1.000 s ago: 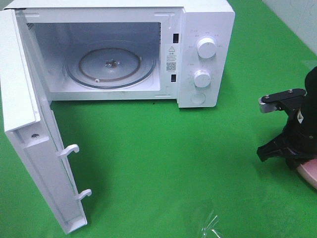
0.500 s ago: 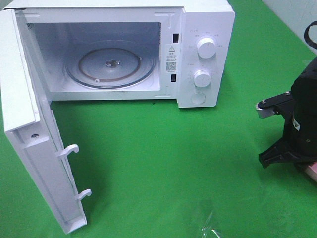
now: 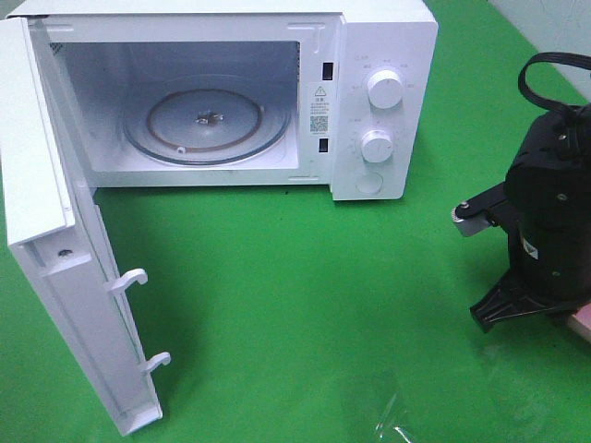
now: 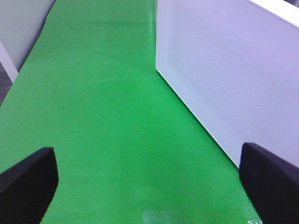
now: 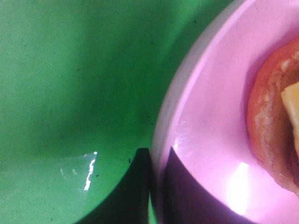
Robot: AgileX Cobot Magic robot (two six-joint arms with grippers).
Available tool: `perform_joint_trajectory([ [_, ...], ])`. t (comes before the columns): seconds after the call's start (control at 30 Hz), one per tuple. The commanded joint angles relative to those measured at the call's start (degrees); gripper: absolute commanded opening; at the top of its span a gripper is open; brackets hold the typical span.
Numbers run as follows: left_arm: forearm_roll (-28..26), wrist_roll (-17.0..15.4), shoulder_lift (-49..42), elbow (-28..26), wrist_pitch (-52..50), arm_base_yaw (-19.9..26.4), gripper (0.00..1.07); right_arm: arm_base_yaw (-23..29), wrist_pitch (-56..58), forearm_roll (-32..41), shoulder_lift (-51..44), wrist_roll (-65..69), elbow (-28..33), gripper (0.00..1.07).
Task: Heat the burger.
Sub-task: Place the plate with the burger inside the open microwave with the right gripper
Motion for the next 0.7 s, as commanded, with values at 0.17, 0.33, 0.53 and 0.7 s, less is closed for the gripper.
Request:
perform_joint_trajectory([
  [0.17,-0.1,-0.3,-1.3,0.2,-0.8,-0.4,0.98,3.9,4.8,-2.9,-3.2,1.4,0.0,0.00],
  [0.33,-0.1,-0.3,-1.3,0.2,-0.8,-0.4,0.98,7.7,6.2,-3.0,-6.8,1.4,0.0,0.00],
  [0.53,-0.1,-0.3,-1.3,0.2,-0.8,-0.4,0.98,11.1,8.3,-3.0,-8.9,1.2,1.0,0.00],
  [0.7,-0.1,-0.3,-1.3,0.2,-0.8,-0.4,0.98,14.1,8.7,-2.7,-12.7,1.2,5.2,0.00],
])
